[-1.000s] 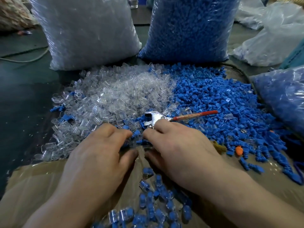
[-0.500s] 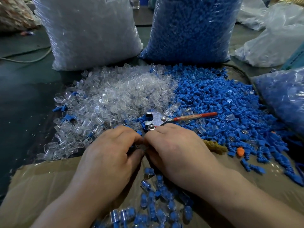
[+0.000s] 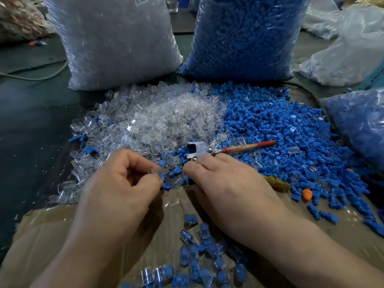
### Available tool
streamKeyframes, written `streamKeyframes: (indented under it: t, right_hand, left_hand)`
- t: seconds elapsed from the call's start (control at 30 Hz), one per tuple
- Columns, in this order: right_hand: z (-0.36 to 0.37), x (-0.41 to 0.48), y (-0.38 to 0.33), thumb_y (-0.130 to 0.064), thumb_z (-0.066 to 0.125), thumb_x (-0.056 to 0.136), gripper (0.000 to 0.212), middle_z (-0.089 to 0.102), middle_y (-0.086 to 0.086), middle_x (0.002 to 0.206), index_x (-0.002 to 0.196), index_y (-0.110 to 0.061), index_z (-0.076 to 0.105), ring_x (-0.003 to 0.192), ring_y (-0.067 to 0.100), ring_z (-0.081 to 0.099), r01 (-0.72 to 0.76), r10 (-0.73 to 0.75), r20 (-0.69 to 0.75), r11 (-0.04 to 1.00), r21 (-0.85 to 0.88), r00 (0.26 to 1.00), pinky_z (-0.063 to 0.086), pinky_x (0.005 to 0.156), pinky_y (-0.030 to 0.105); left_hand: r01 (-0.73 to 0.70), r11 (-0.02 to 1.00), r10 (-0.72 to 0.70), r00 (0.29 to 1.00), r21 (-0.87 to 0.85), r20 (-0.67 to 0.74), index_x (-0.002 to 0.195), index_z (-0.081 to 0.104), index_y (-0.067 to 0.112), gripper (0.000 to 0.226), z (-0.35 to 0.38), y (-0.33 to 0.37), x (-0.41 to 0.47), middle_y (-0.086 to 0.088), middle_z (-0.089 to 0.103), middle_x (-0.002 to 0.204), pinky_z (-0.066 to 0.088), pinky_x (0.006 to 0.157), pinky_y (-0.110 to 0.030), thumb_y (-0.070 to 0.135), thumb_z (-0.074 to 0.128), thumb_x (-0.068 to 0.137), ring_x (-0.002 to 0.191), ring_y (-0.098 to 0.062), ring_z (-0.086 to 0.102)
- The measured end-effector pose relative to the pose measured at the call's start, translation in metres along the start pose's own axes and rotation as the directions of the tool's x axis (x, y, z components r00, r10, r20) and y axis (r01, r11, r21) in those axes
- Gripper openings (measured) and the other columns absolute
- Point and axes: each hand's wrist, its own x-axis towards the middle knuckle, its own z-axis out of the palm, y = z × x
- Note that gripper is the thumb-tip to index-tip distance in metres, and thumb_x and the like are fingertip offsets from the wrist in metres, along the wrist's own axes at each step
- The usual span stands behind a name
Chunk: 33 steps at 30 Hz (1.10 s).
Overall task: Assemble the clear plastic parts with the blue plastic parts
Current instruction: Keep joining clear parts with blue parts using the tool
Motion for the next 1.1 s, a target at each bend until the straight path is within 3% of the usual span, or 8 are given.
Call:
streamKeyframes:
  t: [0.17,0.27,0.4,0.57,0.63,0.77,0.93,1.1]
  right_hand:
    - [-0.001,0.005,-0.001,-0.020,0.048,0.093,0.048,0.049,-0.009,0.138,0.140,-0.029,0.043,0.102,0.018,0.042,0.092,-0.086,0.124,0.995,-0.045,0.989,0.045,0.092,0.038]
    - [0.000,0.006,0.000,-0.019,0.051,0.094,0.041,0.055,-0.008,0.128,0.134,-0.028,0.049,0.100,0.018,0.045,0.093,-0.089,0.103,0.995,-0.034,0.991,0.047,0.090,0.038]
    - [0.004,0.006,0.004,-0.014,0.056,0.092,0.025,0.058,-0.007,0.106,0.115,-0.024,0.060,0.091,0.017,0.044,0.065,-0.063,0.047,0.997,-0.035,0.997,0.049,0.079,0.037]
    - [0.007,0.007,0.003,-0.010,0.063,0.085,0.018,0.053,-0.003,0.087,0.097,-0.021,0.058,0.081,0.019,0.041,0.041,-0.041,0.028,0.999,-0.017,0.999,0.050,0.068,0.042]
    - [0.007,0.007,0.003,-0.009,0.060,0.085,0.015,0.052,-0.002,0.086,0.094,-0.020,0.057,0.080,0.019,0.038,0.038,-0.037,0.029,0.999,-0.017,0.999,0.050,0.067,0.044]
    - [0.002,0.005,0.002,-0.006,0.062,0.082,0.018,0.054,-0.002,0.085,0.093,-0.020,0.059,0.079,0.017,0.039,0.007,-0.006,0.035,1.000,-0.009,0.999,0.046,0.065,0.035]
    - [-0.004,-0.003,0.004,-0.008,0.057,0.087,0.024,0.053,-0.008,0.098,0.103,-0.026,0.057,0.088,0.013,0.040,-0.027,0.027,0.063,1.000,0.003,0.998,0.041,0.073,0.028]
    - [-0.010,-0.006,0.006,-0.016,0.054,0.091,0.011,0.053,-0.014,0.094,0.095,-0.026,0.053,0.090,0.009,0.038,-0.073,0.068,0.051,0.992,0.107,0.996,0.038,0.078,0.028]
  left_hand:
    - [0.031,0.996,-0.029,0.999,-0.078,0.033,0.093,0.068,0.039,0.026,0.004,0.000,0.001,0.007,0.075,0.078,0.062,0.065,-0.054,0.048,0.074,0.069,0.072,-0.021,0.074]
    - [0.055,0.989,-0.048,0.997,-0.137,0.055,0.089,0.070,0.037,0.030,0.007,-0.001,0.001,0.001,0.075,0.077,0.062,0.069,-0.055,0.040,0.081,0.062,0.072,-0.025,0.075]
    - [0.028,0.978,-0.007,0.995,-0.205,0.100,0.087,0.068,0.036,0.027,0.006,-0.003,0.004,-0.005,0.075,0.077,0.061,0.070,-0.058,0.016,0.081,0.074,0.070,-0.027,0.075]
    - [0.008,0.953,0.037,0.989,-0.304,0.141,0.083,0.070,0.032,0.028,0.006,-0.006,0.002,-0.006,0.076,0.076,0.063,0.062,-0.038,0.004,0.074,0.081,0.068,-0.024,0.076]
    - [0.051,0.928,0.007,0.988,-0.370,0.154,0.080,0.072,0.027,0.021,0.005,-0.007,0.002,-0.008,0.077,0.082,0.061,0.064,-0.040,0.008,0.078,0.073,0.070,-0.026,0.076]
    - [0.076,0.881,-0.016,0.991,-0.467,0.131,0.069,0.072,0.020,0.024,0.005,-0.008,0.003,-0.007,0.076,0.088,0.059,0.057,-0.031,-0.004,0.076,0.071,0.072,-0.030,0.076]
    - [0.049,0.860,0.037,0.987,-0.508,0.158,0.080,0.073,0.026,0.028,0.003,-0.002,0.003,-0.014,0.073,0.081,0.059,0.055,-0.027,0.016,0.086,0.057,0.068,-0.028,0.075]
    - [0.114,0.888,-0.014,0.975,-0.446,0.222,0.091,0.078,0.028,0.022,0.010,-0.007,0.001,-0.013,0.075,0.081,0.060,0.059,-0.039,0.011,0.067,0.085,0.069,-0.032,0.075]
